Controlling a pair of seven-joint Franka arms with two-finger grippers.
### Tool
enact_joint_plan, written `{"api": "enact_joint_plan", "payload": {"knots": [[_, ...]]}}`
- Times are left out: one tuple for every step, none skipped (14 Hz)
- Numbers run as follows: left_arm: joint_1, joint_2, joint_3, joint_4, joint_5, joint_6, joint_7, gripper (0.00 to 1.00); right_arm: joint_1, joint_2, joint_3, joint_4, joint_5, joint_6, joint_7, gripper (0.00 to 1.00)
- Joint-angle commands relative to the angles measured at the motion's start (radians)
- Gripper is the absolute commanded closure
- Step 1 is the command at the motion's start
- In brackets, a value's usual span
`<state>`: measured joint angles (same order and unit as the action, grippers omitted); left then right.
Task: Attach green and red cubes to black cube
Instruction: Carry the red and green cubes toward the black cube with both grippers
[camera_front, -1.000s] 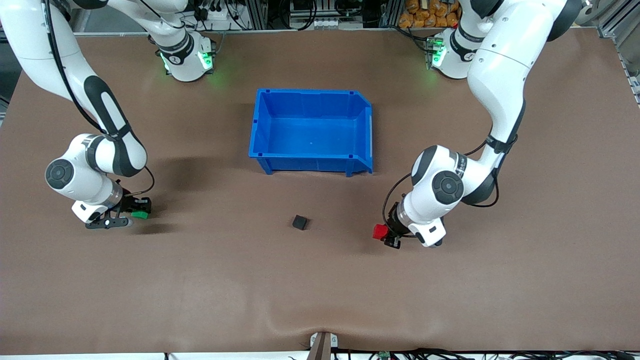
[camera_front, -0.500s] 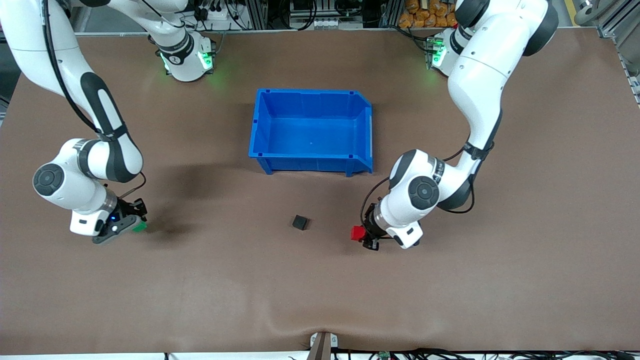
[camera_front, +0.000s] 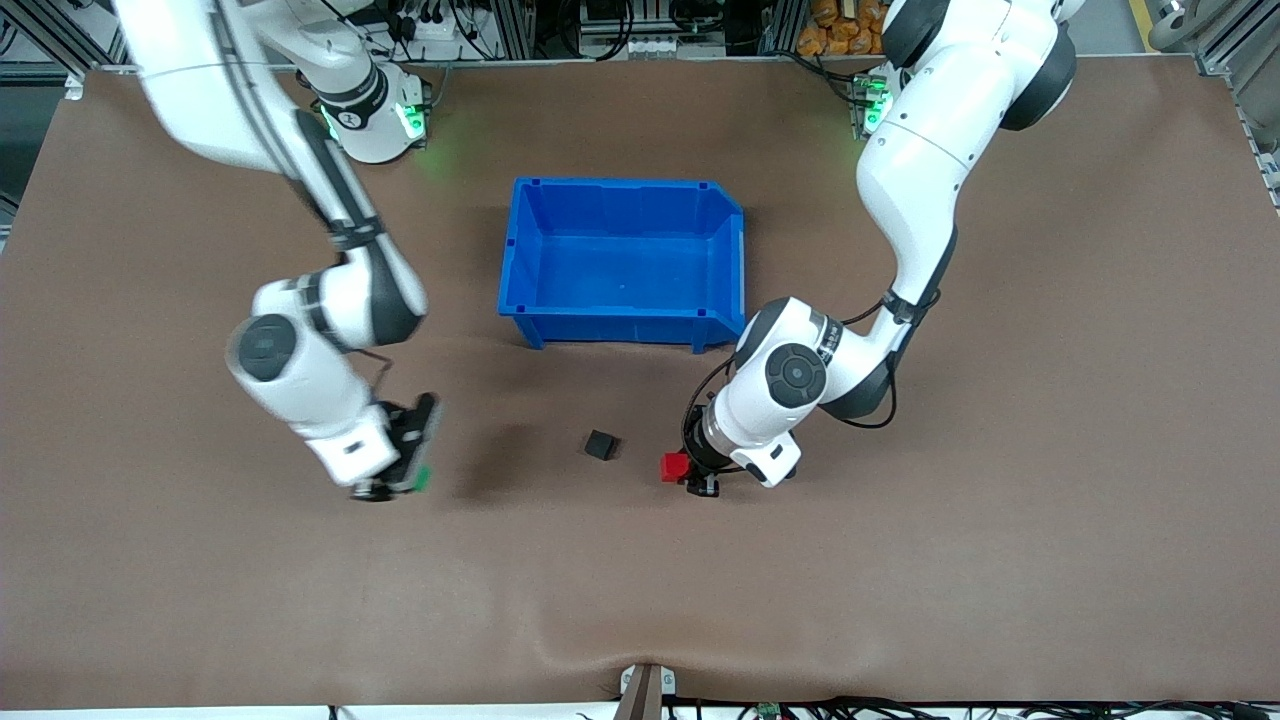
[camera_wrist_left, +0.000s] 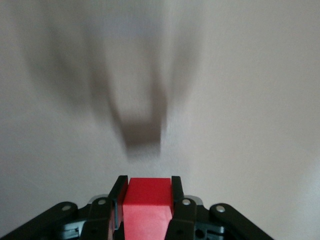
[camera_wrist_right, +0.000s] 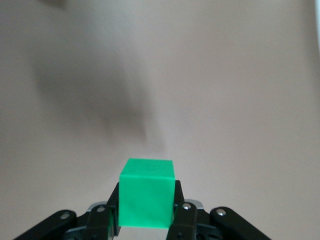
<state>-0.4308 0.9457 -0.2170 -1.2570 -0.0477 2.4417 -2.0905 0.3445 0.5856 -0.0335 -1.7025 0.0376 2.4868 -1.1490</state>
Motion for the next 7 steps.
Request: {"api": "enact_joint_plan", "payload": {"knots": [[-0.046,0.05,0.028,0.039,-0.018,0.04,-0.051,1.0,0.097,0.112,-0.013,0.096,0.019,-0.005,0.032,1.0],[-0.057,0.051,0.037,0.036,-0.018,0.04,-0.071,1.0,0.12,0.12,-0.013,0.096,0.019,-0.005,0.087,1.0],[-0.063,0.051,0.041,0.033,-0.017,0.04,-0.086,1.0,0.14,0.128,-0.013,0.096,0.019,-0.006,0.135,1.0],[-0.063,0.05,0.039,0.031,-0.017,0.039,-0.095,1.0,0.158,0.134,-0.013,0.098,0.019,-0.011,0.164,1.0],[-0.069,0.051,0.039,0.033,-0.018,0.039,-0.102,1.0,0.175,0.141,-0.013,0.099,0.021,-0.009,0.204,1.0],[-0.074,0.054,0.039,0.034,-0.018,0.039,-0.102,1.0,0.192,0.151,-0.013,0.101,0.019,-0.009,0.26,1.0],[-0.08,0.056,0.039,0.034,-0.018,0.039,-0.102,1.0,0.208,0.16,-0.013,0.101,0.019,-0.008,0.312,1.0]]}}
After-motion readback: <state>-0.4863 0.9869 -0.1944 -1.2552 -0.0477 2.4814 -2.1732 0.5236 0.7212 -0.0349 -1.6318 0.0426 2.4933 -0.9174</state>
